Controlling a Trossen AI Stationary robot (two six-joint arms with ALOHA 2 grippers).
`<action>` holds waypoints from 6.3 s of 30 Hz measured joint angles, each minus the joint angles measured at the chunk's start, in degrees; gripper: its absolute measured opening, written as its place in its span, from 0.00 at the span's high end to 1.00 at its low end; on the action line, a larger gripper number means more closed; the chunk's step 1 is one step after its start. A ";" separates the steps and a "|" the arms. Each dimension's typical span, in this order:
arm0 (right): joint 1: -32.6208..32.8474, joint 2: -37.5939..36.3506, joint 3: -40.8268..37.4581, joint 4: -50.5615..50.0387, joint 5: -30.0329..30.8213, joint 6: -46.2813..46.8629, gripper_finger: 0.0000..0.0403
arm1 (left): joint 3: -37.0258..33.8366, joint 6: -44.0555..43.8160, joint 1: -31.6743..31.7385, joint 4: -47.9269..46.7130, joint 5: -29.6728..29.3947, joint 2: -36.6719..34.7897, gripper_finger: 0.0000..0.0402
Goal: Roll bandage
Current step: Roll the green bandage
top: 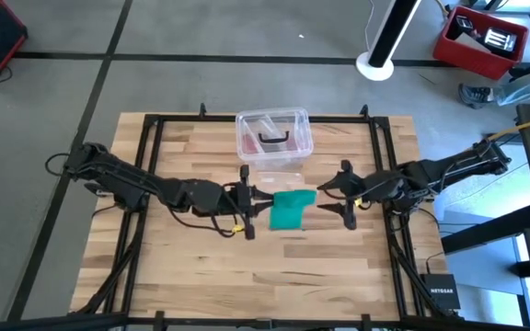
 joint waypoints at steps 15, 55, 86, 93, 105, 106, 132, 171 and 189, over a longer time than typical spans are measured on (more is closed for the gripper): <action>4.67 5.31 -23.90 56.59 9.50 -10.98 0.37 | -0.02 0.44 0.05 3.20 1.69 0.00 0.96; 3.95 11.08 8.50 34.89 25.86 -67.42 0.99 | -0.04 -1.60 -11.51 -2.23 17.08 0.07 0.96; 0.93 15.00 -2.73 31.56 8.25 -20.93 1.00 | -0.47 16.57 -0.79 10.20 0.76 -8.15 0.96; 0.91 15.00 -2.73 31.53 7.26 -17.77 0.99 | -0.59 16.45 1.80 10.03 0.75 -8.11 0.96; 0.00 15.00 -2.73 32.64 9.26 -11.03 0.69 | -0.61 15.06 1.01 7.22 2.26 -8.11 0.96; 0.01 15.00 -2.73 33.00 9.72 -11.01 0.66 | -0.61 15.02 1.01 7.21 2.28 -8.11 0.96; 0.16 15.00 1.56 19.49 9.36 -9.09 0.54 | -0.61 15.22 0.31 7.60 2.28 -8.11 0.96; -1.06 22.52 -11.41 52.57 2.75 -23.77 0.99 | 0.64 11.24 -0.34 8.78 4.40 -8.70 0.96; 16.50 22.50 -6.57 50.44 10.85 -22.15 0.99 | 0.98 21.75 2.49 5.46 -2.03 -8.36 0.96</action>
